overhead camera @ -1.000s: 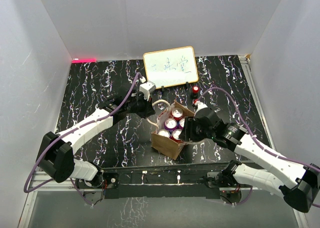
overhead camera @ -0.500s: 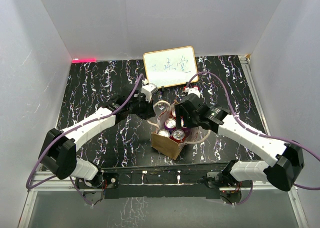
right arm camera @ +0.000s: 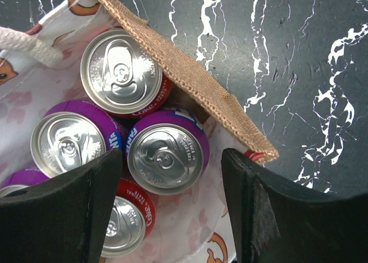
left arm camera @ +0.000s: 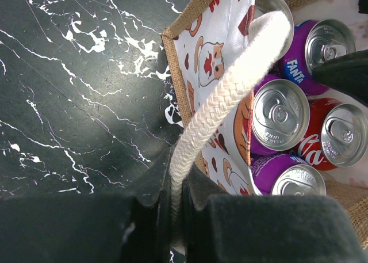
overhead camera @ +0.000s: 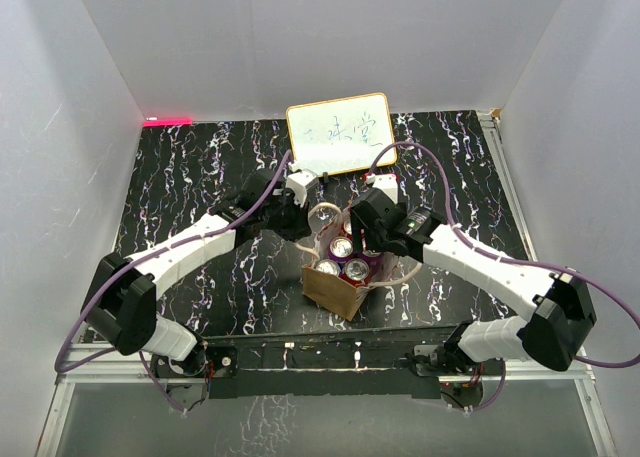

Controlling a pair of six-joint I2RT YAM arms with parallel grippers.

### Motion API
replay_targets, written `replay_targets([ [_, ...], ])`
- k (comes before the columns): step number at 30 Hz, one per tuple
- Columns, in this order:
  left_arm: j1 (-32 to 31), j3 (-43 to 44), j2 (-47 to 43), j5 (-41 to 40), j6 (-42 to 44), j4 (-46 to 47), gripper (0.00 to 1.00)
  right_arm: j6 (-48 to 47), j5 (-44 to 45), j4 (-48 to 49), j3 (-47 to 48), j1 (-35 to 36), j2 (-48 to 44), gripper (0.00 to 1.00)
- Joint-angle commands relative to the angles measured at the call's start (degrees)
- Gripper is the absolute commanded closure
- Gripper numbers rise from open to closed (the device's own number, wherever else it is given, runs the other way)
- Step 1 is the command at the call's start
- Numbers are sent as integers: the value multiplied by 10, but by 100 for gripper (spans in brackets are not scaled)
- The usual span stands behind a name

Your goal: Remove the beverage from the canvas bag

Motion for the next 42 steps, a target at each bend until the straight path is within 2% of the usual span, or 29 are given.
replay_targets([
  [1, -8, 14, -1, -6, 8, -17, 100, 5, 33, 29, 22, 0, 16, 29],
  [16, -10, 20, 9, -17, 11, -26, 100, 12, 1, 61, -27, 1, 35, 33],
  [25, -11, 21, 18, -16, 10, -26, 100, 21, 18, 74, -36, 1, 91, 32],
  [31, -13, 19, 16, -23, 11, -24, 100, 47, 30, 46, -25, 1, 135, 31],
  [42, -15, 22, 20, -22, 9, -27, 100, 74, 18, 48, -36, 0, 169, 30],
])
